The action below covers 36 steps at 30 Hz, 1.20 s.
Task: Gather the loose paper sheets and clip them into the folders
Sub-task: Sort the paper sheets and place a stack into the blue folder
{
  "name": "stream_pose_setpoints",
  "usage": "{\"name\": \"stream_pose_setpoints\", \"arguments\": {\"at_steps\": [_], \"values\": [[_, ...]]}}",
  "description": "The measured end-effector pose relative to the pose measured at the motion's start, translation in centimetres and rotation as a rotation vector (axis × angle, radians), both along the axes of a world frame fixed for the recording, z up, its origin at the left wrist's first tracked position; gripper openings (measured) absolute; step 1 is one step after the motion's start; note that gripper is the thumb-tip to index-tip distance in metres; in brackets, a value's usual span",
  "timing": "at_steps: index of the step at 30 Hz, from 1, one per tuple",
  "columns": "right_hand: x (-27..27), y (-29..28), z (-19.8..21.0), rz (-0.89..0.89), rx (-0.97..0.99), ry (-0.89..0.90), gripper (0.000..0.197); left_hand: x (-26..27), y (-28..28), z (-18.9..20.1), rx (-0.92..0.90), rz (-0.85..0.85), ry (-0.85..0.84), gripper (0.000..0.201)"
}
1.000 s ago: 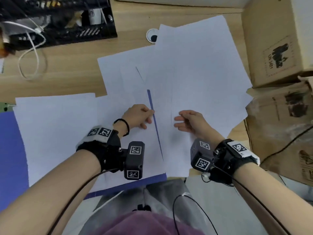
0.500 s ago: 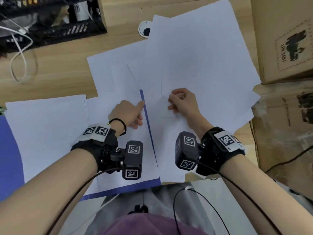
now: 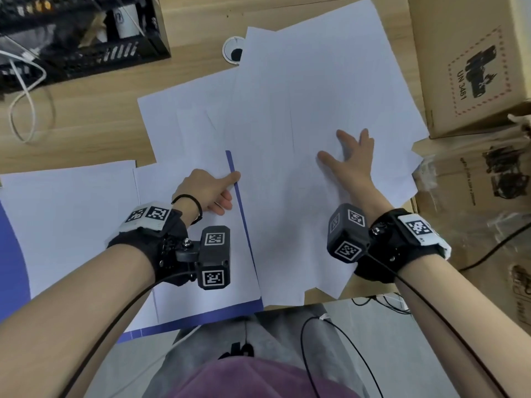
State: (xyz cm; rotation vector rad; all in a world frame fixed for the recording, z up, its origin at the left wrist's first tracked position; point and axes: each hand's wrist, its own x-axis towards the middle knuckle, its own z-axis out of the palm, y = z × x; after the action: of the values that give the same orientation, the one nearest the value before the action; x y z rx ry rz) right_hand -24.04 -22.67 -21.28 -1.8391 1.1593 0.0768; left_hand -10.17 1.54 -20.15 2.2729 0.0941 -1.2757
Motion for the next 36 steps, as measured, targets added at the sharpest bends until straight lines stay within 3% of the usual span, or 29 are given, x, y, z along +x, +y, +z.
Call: {"name": "stream_pose_setpoints", "arguments": {"at_steps": [7,10,12,15,17,25,30,36], "values": [[0.3,3.2,0.8,0.164,0.002,0.044,0.056,0.2,0.0,0.1,-0.018,-0.011,0.015,0.060],[0.8,0.8,1.4,0.058,-0.061,-0.059,0.055,0.3,0.1,0.0,-0.031,0.000,0.028,0.060],[1.0,-1.9,1.6,-0.035,-0.174,0.042,0.072,0.3,0.3,-0.2,-0.041,0.009,0.031,0.061],[1.0,-4.1,1.1,-0.086,-0.183,0.242,0.103,0.5,0.7,-0.7,-0.065,0.007,0.054,0.061],[1.0,-4.2,0.8,-0.101,-0.206,0.271,0.111,0.8,0.7,-1.0,-0.072,-0.001,0.077,0.059],[2.3,-3.9,0.7,-0.071,-0.375,0.297,0.097,1.6,0.8,-0.8,-0.125,0.015,0.145,0.054],[2.4,-2.9,1.0,0.025,-0.305,0.316,0.081,1.6,0.8,-0.8,-0.126,0.008,0.142,0.055],[2.3,-3.0,1.5,0.115,-0.294,0.374,0.083,1.6,0.8,-0.8,-0.124,0.018,0.141,0.056]]}}
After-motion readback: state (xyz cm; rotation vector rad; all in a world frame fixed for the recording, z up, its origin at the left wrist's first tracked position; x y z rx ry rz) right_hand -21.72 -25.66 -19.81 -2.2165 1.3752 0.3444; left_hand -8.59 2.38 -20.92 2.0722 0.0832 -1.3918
